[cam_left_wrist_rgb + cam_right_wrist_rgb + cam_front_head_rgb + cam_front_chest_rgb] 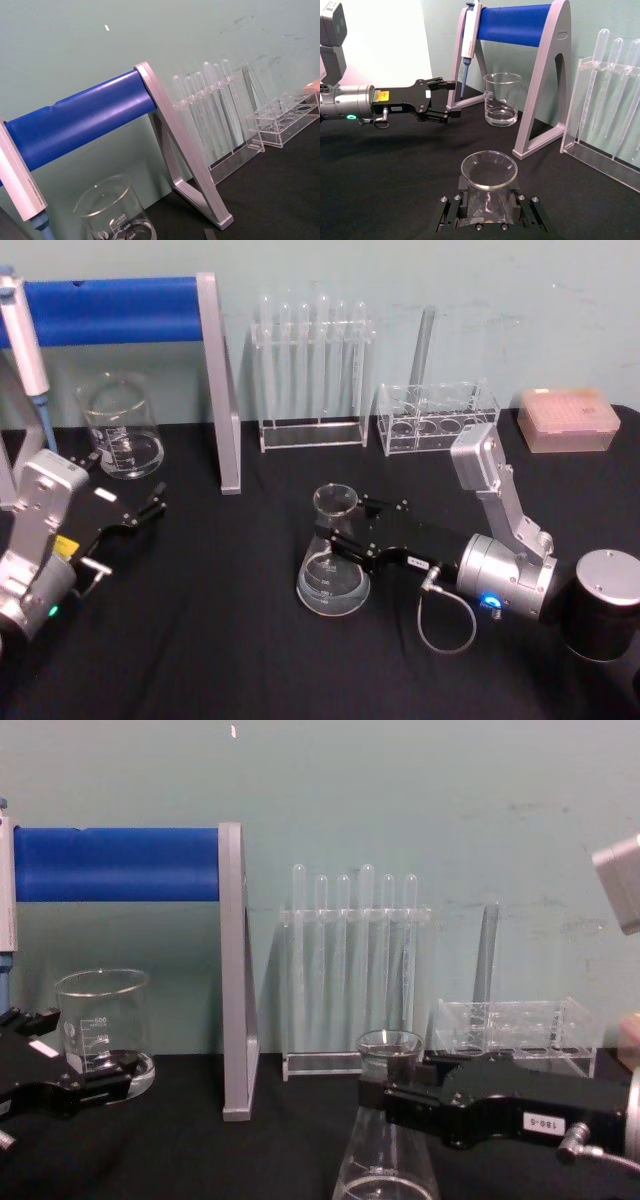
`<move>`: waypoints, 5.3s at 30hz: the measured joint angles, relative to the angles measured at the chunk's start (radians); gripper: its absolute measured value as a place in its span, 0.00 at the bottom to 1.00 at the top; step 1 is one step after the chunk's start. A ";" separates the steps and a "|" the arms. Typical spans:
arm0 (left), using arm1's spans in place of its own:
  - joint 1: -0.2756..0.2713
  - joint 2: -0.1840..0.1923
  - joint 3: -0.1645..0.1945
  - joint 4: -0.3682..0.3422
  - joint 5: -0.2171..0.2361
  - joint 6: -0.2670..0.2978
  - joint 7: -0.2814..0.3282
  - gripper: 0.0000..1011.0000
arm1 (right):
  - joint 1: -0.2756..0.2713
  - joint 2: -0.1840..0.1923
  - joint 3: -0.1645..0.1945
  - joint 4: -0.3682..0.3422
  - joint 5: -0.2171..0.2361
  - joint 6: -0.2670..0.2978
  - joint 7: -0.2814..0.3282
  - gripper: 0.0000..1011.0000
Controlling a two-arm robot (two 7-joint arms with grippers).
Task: Grasp the erlenmeyer flask with one hand, shake it three times, then place it back.
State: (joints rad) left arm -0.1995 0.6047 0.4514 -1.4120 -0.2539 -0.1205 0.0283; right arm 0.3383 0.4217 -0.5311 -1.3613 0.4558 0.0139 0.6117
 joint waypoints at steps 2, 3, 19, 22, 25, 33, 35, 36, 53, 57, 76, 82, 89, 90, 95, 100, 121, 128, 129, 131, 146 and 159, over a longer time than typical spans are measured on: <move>0.000 0.000 0.000 0.000 0.000 0.000 0.000 0.99 | 0.000 0.000 0.000 0.000 0.000 0.000 0.000 0.45; 0.000 0.000 0.000 0.000 0.000 0.000 0.000 0.99 | 0.000 0.000 0.000 -0.001 -0.001 0.000 -0.001 0.45; 0.000 0.000 0.000 0.000 0.000 0.000 0.000 0.99 | -0.003 0.000 -0.004 0.002 -0.006 0.007 -0.002 0.53; 0.000 0.000 0.000 0.000 0.000 0.000 0.000 0.99 | -0.003 0.000 -0.003 0.002 -0.007 0.007 -0.002 0.62; 0.000 0.000 0.000 0.000 0.000 0.000 0.000 0.99 | -0.003 0.000 -0.003 0.002 -0.006 0.007 -0.003 0.71; 0.000 0.000 0.000 0.000 0.000 0.000 0.000 0.99 | -0.002 0.000 -0.002 0.001 -0.005 0.005 -0.003 0.93; 0.000 0.000 0.000 0.000 0.000 0.000 0.000 0.99 | -0.002 0.000 -0.002 0.001 -0.004 0.004 -0.003 0.98; 0.000 0.000 0.000 0.000 0.000 0.000 0.000 0.99 | -0.002 0.000 -0.002 0.001 -0.004 0.004 -0.003 0.99; 0.000 0.000 0.000 0.000 0.000 0.000 0.000 0.99 | -0.001 0.000 0.000 -0.001 -0.003 0.001 -0.003 0.99; 0.000 0.000 0.000 0.000 0.000 0.000 0.000 0.99 | -0.001 0.006 -0.004 -0.005 -0.007 0.001 -0.003 0.99; 0.000 0.000 0.000 0.000 0.000 0.000 0.000 0.99 | -0.058 0.117 0.003 -0.086 -0.021 0.044 0.007 0.99; 0.000 0.000 0.000 0.000 0.000 0.000 0.000 0.99 | -0.075 0.161 0.026 -0.108 -0.014 0.078 -0.004 0.99; 0.000 0.000 0.000 0.000 0.000 0.000 0.000 0.99 | -0.104 0.155 0.098 -0.134 -0.014 0.083 -0.131 0.99; 0.000 0.000 0.000 0.000 0.000 0.000 0.000 0.99 | -0.109 0.147 0.110 -0.136 -0.015 0.078 -0.150 0.99; 0.000 0.000 0.000 0.000 0.000 0.000 0.000 0.99 | -0.134 0.076 0.166 -0.144 -0.021 0.044 -0.273 0.99; 0.000 0.000 0.000 0.000 0.000 0.000 0.000 0.99 | -0.150 -0.012 0.209 -0.132 -0.040 -0.036 -0.379 0.99; 0.000 0.000 0.000 0.000 0.000 0.000 0.000 0.99 | -0.126 -0.148 0.225 0.043 -0.204 -0.081 -0.555 0.99; 0.000 0.000 0.000 0.000 0.000 0.000 0.000 0.99 | -0.120 -0.166 0.226 0.093 -0.224 -0.063 -0.554 0.99; 0.000 0.000 0.000 0.000 0.000 0.000 0.000 0.99 | -0.120 -0.169 0.228 0.097 -0.227 -0.062 -0.552 0.99; 0.000 0.000 0.000 0.000 0.000 0.000 0.000 0.99 | -0.120 -0.172 0.230 0.100 -0.229 -0.061 -0.549 0.99; 0.000 0.000 0.000 0.000 0.000 0.000 0.000 0.99 | -0.120 -0.179 0.242 0.099 -0.246 -0.070 -0.538 0.99; 0.000 0.000 0.000 0.000 0.000 0.000 0.000 0.99 | -0.120 -0.178 0.241 0.099 -0.242 -0.068 -0.539 0.99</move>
State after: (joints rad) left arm -0.1995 0.6047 0.4514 -1.4119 -0.2539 -0.1205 0.0283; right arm 0.2185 0.2438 -0.2904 -1.2624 0.2140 -0.0545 0.0728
